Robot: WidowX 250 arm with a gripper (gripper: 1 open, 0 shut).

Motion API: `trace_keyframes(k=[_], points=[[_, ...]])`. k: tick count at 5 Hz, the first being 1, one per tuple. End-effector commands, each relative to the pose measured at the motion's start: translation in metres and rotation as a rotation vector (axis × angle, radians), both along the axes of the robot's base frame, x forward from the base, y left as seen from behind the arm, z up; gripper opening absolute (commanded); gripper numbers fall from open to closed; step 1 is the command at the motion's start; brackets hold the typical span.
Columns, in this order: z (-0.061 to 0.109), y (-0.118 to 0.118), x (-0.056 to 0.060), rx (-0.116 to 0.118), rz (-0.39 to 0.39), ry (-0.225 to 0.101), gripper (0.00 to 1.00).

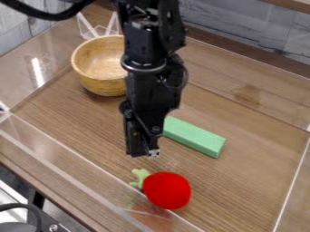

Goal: Move the red fruit to the left side of the table

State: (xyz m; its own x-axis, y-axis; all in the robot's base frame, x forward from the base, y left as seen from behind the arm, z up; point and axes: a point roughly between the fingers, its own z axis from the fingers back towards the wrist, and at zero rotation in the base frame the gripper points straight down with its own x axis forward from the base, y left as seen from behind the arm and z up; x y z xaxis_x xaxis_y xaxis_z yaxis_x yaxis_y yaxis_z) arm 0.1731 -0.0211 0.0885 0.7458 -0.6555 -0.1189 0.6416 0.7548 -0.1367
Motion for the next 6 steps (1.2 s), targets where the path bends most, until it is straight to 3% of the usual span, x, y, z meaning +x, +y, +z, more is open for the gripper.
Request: trace_keyframes(k=[1,2,5,6], points=[[0.006,-0.001,0.006,-0.007,0.007,-0.020,0.00],[-0.001,0.001,0.008,-0.004,0.041,-0.029,1.00],[-0.014,-0.003,0.005,0.005,0.082,-0.045,1.00],[-0.029,-0.019,0.005,0.006,0.132,-0.050,1.00]])
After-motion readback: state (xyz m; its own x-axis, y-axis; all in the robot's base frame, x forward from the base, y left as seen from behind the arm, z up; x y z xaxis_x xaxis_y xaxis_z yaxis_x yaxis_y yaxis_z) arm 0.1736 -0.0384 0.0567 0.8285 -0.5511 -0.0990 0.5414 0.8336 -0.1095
